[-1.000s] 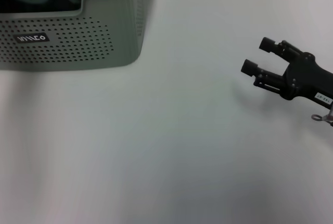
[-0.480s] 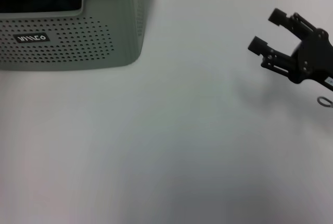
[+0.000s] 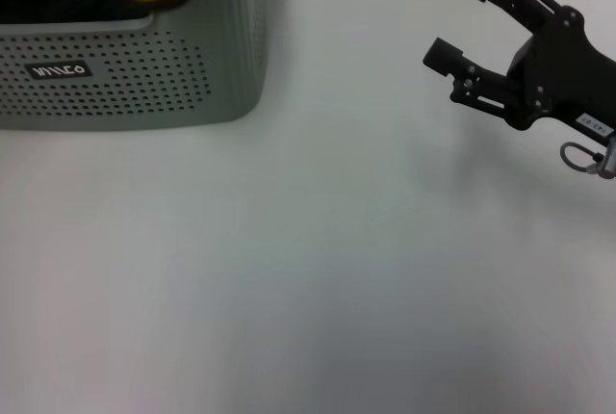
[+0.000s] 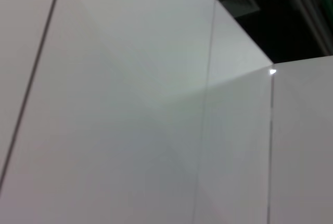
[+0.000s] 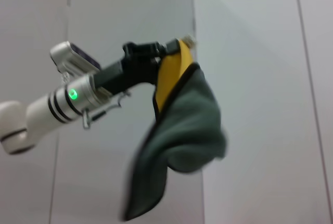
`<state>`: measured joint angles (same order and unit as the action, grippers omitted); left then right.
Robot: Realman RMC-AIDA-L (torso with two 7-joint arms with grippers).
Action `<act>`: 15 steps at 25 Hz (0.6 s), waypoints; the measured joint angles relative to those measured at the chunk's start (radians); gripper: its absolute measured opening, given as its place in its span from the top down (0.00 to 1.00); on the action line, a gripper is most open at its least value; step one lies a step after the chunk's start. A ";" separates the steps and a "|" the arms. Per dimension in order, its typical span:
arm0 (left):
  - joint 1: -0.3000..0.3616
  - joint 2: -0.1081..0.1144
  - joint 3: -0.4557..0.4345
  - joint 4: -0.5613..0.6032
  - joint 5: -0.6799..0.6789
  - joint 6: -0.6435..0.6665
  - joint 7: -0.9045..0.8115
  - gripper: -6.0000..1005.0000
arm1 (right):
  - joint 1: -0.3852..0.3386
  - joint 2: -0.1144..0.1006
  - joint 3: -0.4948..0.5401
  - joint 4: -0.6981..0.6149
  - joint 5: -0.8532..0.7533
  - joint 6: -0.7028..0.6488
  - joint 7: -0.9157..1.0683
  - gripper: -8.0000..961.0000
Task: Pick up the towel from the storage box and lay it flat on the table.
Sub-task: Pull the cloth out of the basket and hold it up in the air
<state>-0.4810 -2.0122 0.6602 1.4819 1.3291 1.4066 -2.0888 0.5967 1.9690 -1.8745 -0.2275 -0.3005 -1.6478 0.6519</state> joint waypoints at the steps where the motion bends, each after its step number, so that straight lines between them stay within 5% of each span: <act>1: 0.003 -0.001 -0.002 0.000 -0.007 0.011 0.000 0.96 | 0.000 0.000 0.000 -0.009 -0.001 -0.002 -0.004 0.09; 10: 0.027 -0.011 -0.002 -0.005 -0.046 0.026 0.023 0.96 | 0.002 0.055 -0.003 -0.080 -0.046 0.006 -0.109 0.09; 15: 0.014 0.008 0.004 -0.009 -0.056 0.148 0.083 0.96 | 0.001 0.056 -0.003 -0.136 -0.114 0.057 -0.156 0.09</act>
<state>-0.4672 -2.0039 0.6638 1.4728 1.2733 1.5548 -2.0060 0.5981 2.0252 -1.8772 -0.3631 -0.4143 -1.5910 0.4959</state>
